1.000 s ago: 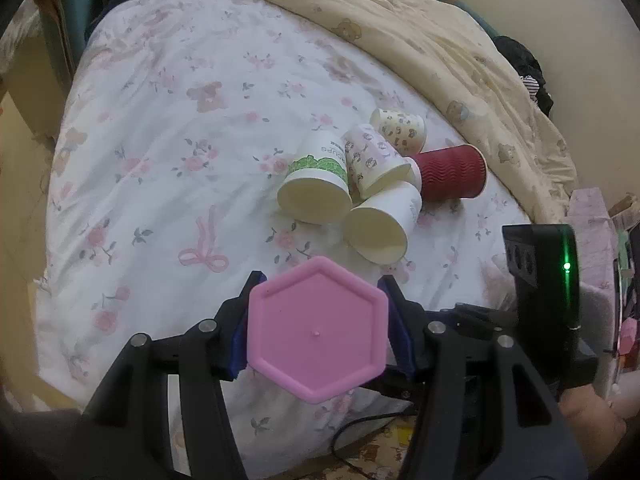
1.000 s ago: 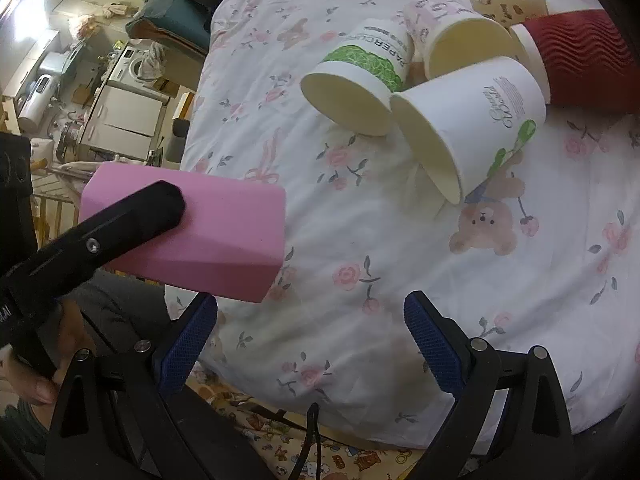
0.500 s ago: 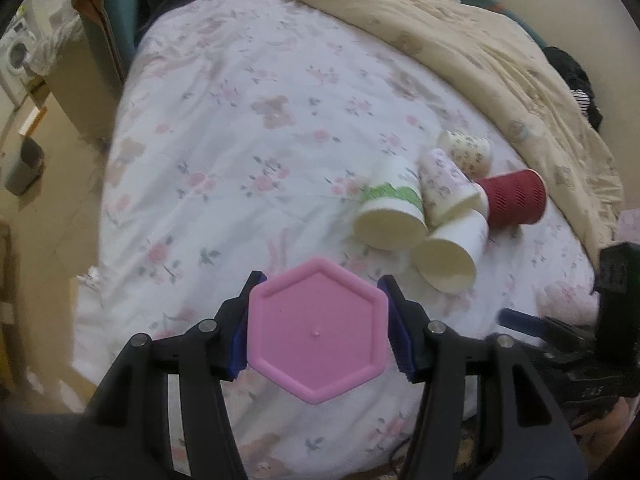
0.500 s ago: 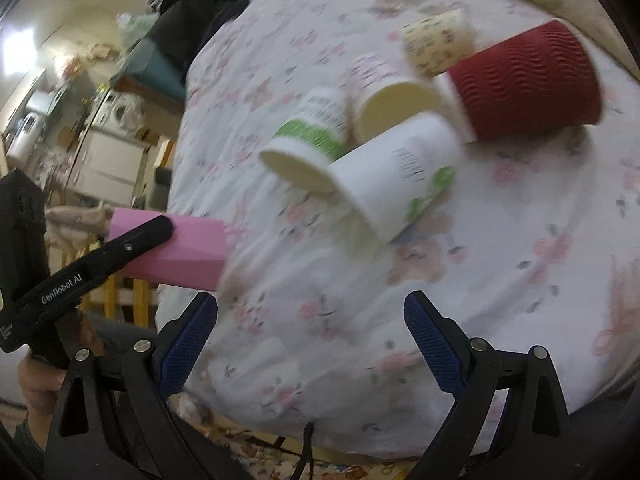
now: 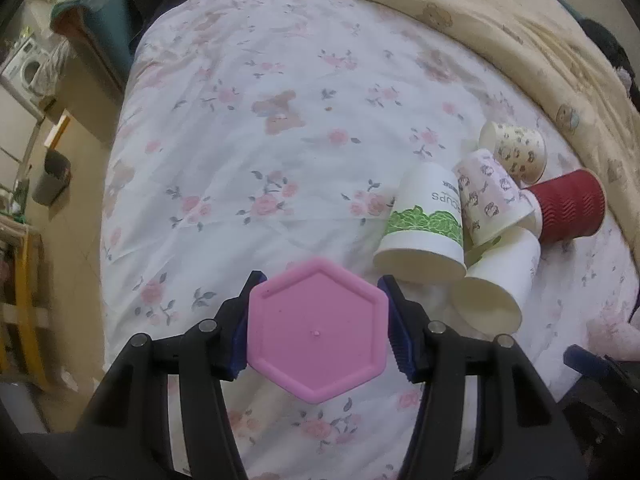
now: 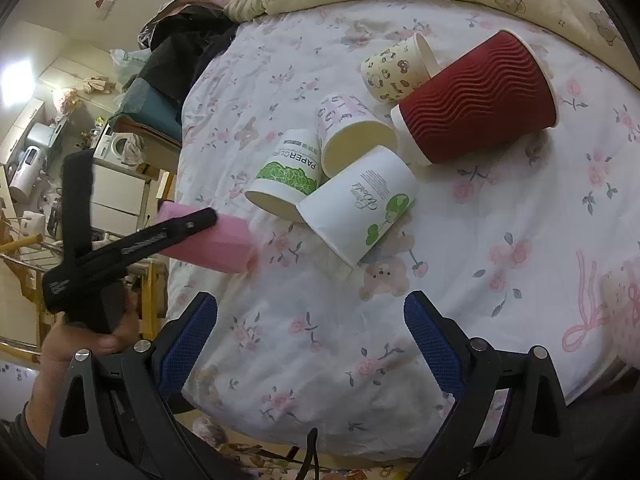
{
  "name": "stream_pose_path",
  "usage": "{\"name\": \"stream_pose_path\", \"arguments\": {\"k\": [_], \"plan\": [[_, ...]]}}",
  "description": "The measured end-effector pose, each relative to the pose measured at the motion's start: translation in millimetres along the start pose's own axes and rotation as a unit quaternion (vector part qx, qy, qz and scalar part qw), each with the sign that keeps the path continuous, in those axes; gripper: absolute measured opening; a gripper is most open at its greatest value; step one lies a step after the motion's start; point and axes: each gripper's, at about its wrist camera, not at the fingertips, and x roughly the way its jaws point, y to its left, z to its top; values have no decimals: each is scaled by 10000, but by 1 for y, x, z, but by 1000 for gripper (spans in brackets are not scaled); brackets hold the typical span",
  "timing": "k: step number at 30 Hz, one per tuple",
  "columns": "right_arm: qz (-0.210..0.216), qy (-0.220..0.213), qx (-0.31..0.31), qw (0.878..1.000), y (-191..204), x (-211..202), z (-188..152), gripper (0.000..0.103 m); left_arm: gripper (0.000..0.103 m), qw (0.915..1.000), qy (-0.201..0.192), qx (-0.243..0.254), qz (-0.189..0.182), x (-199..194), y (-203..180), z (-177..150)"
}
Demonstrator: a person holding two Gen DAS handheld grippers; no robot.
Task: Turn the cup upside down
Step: 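Lower the pink cup onto the bed and open the left gripper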
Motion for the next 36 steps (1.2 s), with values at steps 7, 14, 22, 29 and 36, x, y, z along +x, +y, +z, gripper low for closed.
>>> {"name": "stream_pose_path", "arguments": {"k": [7, 14, 22, 29, 36], "plan": [[81, 27, -48, 10000, 6, 1, 1, 97, 53, 9997, 126, 116, 186, 19, -15, -3], [91, 23, -25, 10000, 5, 1, 1, 97, 54, 9998, 90, 60, 140, 26, -15, -5], [105, 17, -45, 9999, 7, 0, 1, 97, 56, 9998, 152, 99, 76, 27, -16, -6], [180, -59, -14, 9998, 6, -3, 1, 97, 89, 9998, 179, 10, 65, 24, -12, -8], [164, -74, -96, 9998, 8, -3, 1, 97, 89, 9996, -185, 49, 184, 12, -6, -13]]}}
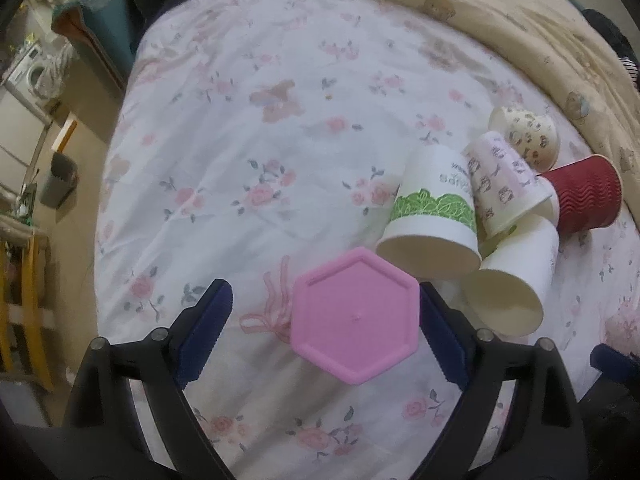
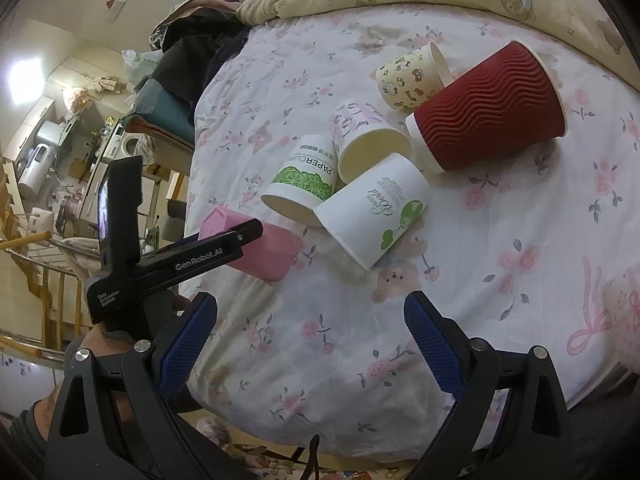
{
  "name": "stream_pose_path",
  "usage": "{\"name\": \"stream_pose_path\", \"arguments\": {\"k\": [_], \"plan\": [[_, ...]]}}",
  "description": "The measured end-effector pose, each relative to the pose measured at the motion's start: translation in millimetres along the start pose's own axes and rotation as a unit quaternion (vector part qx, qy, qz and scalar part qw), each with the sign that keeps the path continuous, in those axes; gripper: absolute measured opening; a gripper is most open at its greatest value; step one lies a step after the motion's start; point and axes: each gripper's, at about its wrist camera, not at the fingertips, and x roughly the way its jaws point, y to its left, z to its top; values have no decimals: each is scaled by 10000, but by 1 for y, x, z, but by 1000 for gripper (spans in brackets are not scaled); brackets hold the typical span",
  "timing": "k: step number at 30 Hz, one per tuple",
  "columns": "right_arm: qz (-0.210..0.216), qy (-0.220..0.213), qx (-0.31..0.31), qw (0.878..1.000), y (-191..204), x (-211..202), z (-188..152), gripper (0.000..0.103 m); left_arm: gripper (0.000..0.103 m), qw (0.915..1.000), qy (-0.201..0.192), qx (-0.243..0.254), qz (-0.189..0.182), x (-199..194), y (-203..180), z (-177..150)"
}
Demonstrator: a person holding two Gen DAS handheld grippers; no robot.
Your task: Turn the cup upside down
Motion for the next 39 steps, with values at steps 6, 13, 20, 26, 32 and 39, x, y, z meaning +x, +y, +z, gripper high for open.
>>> {"name": "stream_pose_path", "arguments": {"k": [6, 13, 20, 26, 32, 39], "plan": [[10, 10, -48, 10000, 3, 1, -1, 97, 89, 9998, -206, 31, -22, -11, 7, -7], [-44, 6, -101, 9999, 5, 2, -1, 97, 89, 9989, -219, -37, -422, -23, 15, -15], [-85, -11, -84, 9999, 3, 1, -1, 97, 89, 9974, -447, 88, -559, -61, 21, -40], [-30, -89, -232, 9997, 12, 0, -3, 97, 89, 9923, -1125, 153, -493, -107, 36, -68], [-260, -404, -893, 9949, 40, -6, -12, 100, 89, 9843, -1656, -387, -467, -128, 61, -89], [-638, -851, -1497, 9830, 66, -12, -25, 103, 89, 9793, -1921, -631, -96, -129, 68, -103]]}}
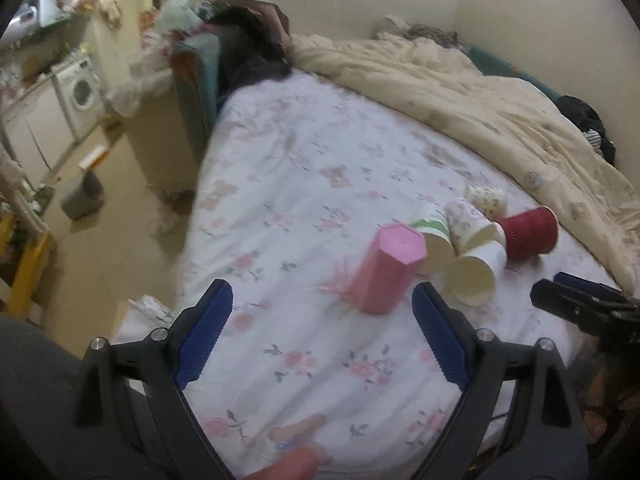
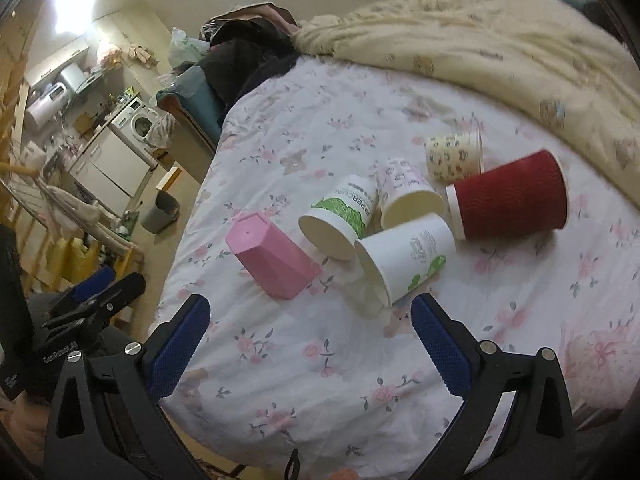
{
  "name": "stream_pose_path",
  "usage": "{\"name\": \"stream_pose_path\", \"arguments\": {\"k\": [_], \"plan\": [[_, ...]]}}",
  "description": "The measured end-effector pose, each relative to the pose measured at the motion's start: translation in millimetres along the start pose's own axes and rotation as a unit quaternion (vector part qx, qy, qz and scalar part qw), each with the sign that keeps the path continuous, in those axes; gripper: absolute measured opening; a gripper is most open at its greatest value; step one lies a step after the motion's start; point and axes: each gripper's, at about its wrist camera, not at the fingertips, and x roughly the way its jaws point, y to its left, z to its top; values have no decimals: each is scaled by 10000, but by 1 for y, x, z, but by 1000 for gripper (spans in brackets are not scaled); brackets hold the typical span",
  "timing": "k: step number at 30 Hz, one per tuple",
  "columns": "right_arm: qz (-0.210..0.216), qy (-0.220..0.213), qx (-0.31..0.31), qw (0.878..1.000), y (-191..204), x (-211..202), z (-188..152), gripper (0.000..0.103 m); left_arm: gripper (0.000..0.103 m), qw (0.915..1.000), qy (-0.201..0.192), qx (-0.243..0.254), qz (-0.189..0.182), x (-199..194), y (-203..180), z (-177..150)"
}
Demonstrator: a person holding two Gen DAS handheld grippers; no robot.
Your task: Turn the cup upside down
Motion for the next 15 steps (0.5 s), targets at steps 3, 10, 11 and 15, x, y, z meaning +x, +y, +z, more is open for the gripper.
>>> {"name": "stream_pose_path", "arguments": {"k": [3, 10, 11, 15], "plan": [[-158, -123, -196, 9996, 11, 0, -2, 103, 91, 10000, 30, -80, 11, 3, 4, 2], [-370, -298, -571, 9972, 29, 4, -4, 103, 103, 9995, 219, -181, -150, 7, 6, -4], [-425, -308, -633, 9966, 31, 4, -4, 103, 103, 9995, 234, -156, -158, 7, 5, -4], [-507, -370, -729, 9954, 34, 4, -5, 103, 103, 9998, 175, -82, -62, 5, 3, -3]]}}
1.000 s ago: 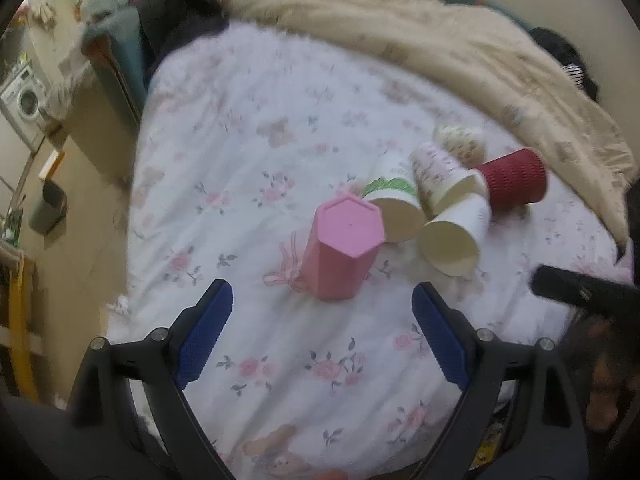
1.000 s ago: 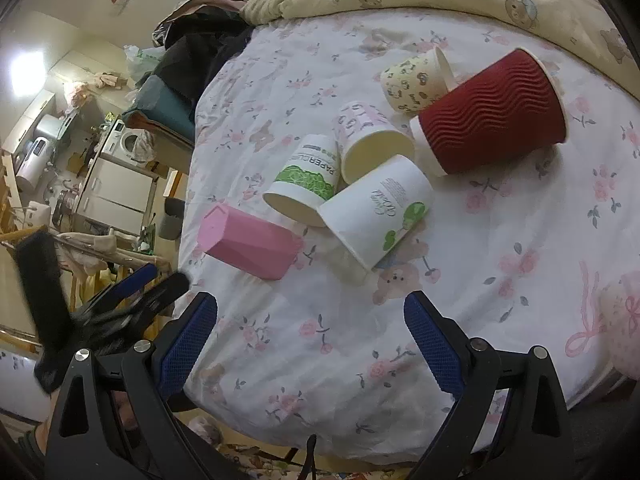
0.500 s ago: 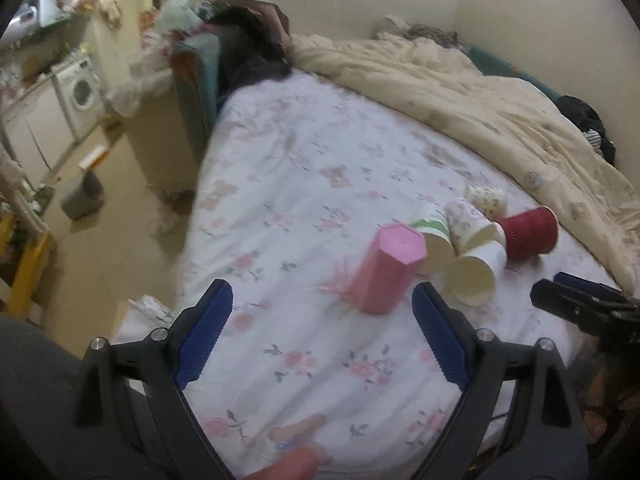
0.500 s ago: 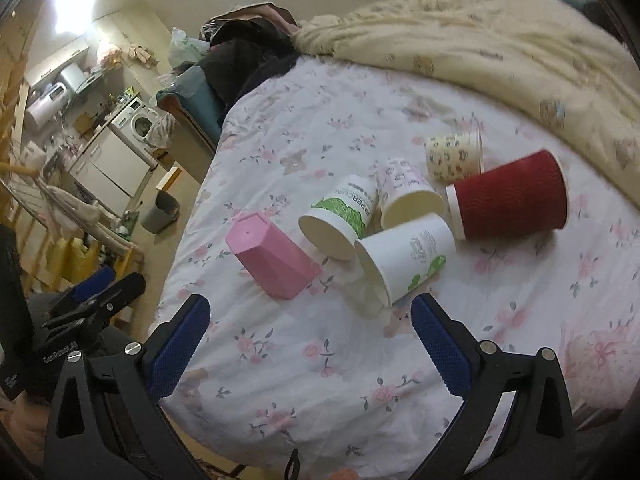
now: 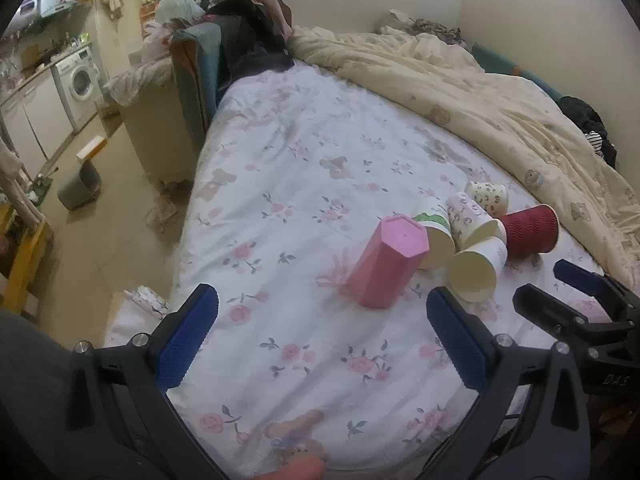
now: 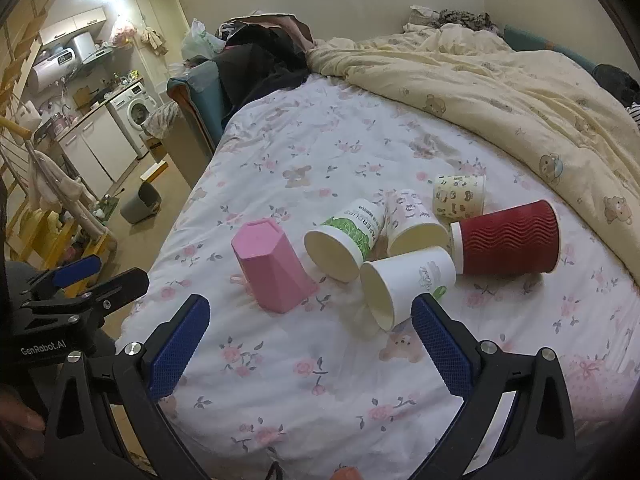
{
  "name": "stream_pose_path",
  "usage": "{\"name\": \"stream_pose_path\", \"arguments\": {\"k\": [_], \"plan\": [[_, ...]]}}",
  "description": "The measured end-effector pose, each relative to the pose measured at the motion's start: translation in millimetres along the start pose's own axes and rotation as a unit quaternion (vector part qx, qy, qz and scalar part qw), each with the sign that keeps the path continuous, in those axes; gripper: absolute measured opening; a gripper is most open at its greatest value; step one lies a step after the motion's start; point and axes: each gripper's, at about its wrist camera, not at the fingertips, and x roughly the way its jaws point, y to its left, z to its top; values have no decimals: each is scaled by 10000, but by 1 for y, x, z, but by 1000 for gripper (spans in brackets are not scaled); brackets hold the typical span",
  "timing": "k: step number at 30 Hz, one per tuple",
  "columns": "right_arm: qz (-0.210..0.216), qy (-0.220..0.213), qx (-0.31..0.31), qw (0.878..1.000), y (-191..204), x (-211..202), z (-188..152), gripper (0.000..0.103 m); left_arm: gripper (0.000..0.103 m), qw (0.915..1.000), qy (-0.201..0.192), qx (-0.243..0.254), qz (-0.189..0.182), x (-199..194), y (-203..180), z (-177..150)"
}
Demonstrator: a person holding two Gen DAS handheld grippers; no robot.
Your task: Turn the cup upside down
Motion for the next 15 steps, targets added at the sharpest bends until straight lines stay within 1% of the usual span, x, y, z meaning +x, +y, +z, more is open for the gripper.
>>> {"name": "stream_pose_path", "arguments": {"k": [3, 6, 15], "plan": [[-105, -54, -69, 9999, 1, -1, 1, 103, 103, 10000, -59, 40, 39, -2, 0, 0], [-113, -51, -65, 9999, 1, -2, 1, 103, 103, 9998, -49, 120, 123, -1, -3, 0], [-125, -57, -49, 9999, 2, -3, 2, 103, 103, 9996, -88, 159, 212, -1, -4, 0]]}}
